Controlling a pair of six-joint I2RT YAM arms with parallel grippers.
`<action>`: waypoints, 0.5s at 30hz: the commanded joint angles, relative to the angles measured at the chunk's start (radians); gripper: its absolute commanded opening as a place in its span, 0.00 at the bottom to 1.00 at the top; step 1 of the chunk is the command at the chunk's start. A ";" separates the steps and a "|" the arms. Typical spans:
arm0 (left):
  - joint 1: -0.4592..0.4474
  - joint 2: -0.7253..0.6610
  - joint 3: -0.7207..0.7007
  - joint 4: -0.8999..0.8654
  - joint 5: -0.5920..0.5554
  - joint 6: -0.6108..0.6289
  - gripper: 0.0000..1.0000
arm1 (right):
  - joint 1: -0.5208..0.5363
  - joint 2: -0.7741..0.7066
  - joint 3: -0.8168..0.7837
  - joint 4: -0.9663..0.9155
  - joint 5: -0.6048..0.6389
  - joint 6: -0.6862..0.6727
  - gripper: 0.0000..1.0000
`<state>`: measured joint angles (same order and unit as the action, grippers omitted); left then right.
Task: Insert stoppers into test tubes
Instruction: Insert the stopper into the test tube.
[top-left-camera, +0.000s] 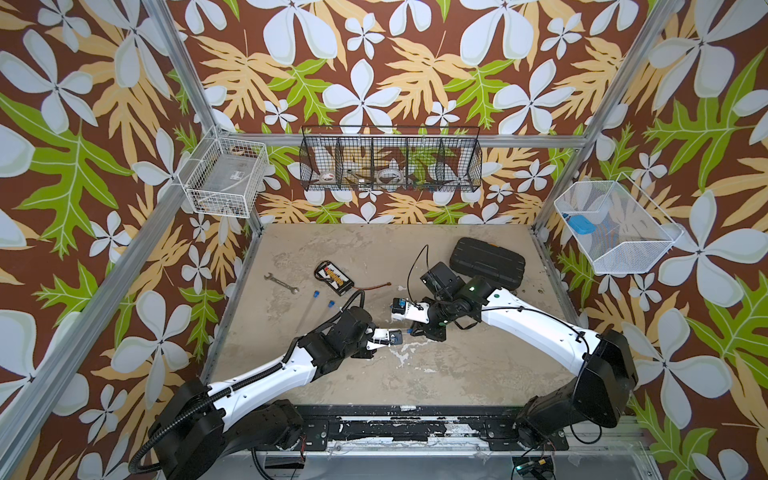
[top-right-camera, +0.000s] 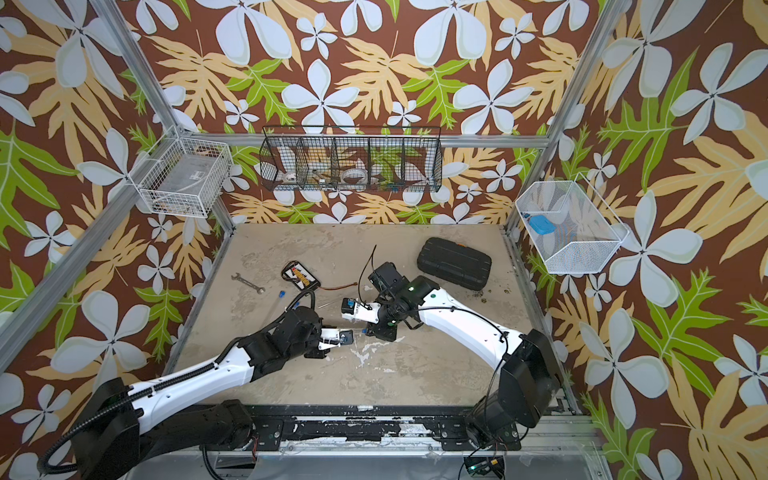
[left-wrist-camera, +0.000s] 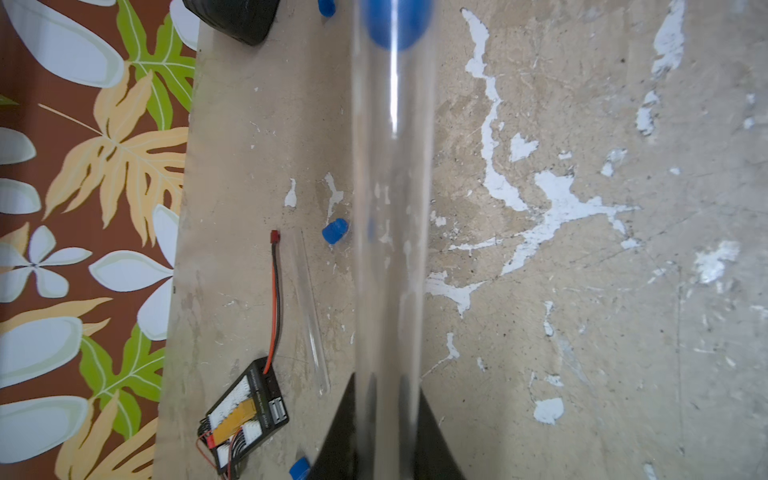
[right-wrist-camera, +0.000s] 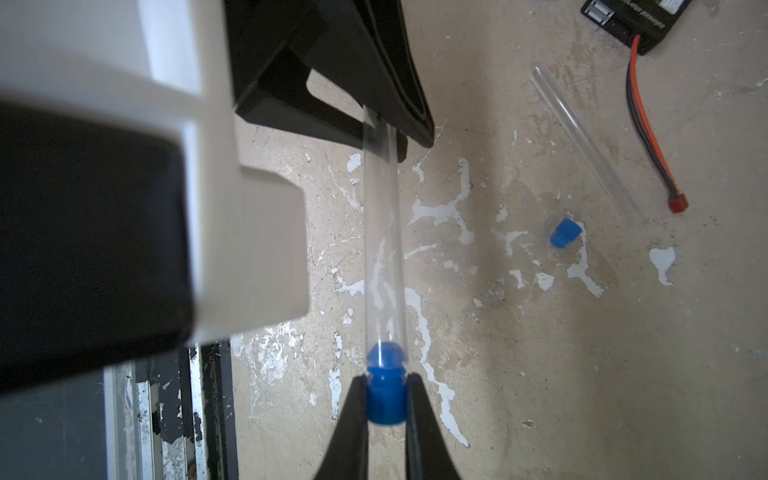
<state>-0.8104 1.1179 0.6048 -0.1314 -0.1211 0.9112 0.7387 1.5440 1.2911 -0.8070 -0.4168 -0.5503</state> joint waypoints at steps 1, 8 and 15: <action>-0.035 -0.033 -0.001 0.069 0.061 0.084 0.00 | 0.005 0.004 0.033 0.156 -0.119 0.042 0.03; -0.088 -0.087 -0.014 0.132 0.095 0.116 0.00 | 0.021 0.023 0.083 0.204 -0.240 0.068 0.00; -0.090 -0.139 -0.020 0.216 0.169 0.081 0.00 | 0.027 0.018 0.078 0.288 -0.295 0.112 0.00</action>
<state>-0.8814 0.9936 0.5785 -0.1463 -0.2165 0.9855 0.7502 1.5604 1.3579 -0.8829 -0.5545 -0.4667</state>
